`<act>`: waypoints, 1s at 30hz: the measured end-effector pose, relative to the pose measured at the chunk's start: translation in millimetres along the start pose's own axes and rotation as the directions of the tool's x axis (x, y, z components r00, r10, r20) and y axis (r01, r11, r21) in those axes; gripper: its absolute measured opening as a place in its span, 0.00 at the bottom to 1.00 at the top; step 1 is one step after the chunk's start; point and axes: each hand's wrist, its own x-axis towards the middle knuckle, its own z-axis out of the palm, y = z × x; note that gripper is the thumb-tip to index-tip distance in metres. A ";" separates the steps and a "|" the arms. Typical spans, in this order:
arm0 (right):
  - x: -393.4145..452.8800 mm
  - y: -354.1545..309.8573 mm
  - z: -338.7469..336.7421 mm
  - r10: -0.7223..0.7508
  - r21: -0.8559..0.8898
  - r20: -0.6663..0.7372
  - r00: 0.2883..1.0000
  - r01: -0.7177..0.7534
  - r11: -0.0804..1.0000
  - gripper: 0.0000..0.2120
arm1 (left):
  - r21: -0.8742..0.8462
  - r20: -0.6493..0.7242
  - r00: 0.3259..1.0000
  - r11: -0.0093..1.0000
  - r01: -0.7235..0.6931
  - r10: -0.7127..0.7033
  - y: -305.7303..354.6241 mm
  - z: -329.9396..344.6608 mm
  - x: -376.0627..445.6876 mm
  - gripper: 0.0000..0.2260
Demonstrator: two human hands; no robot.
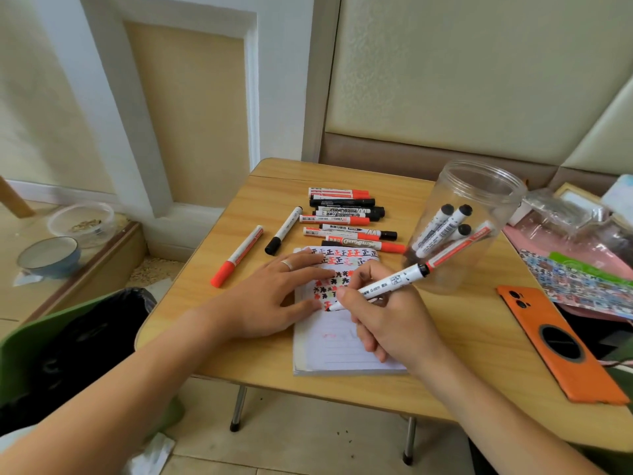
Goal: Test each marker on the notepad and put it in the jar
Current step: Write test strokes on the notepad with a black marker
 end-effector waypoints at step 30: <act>-4.0 -4.3 17.5 0.089 -0.104 -0.037 0.995 -0.093 0.990 0.09 | 0.029 -0.023 1.000 0.999 0.015 -0.015 -4.6 8.2 0.9 0.25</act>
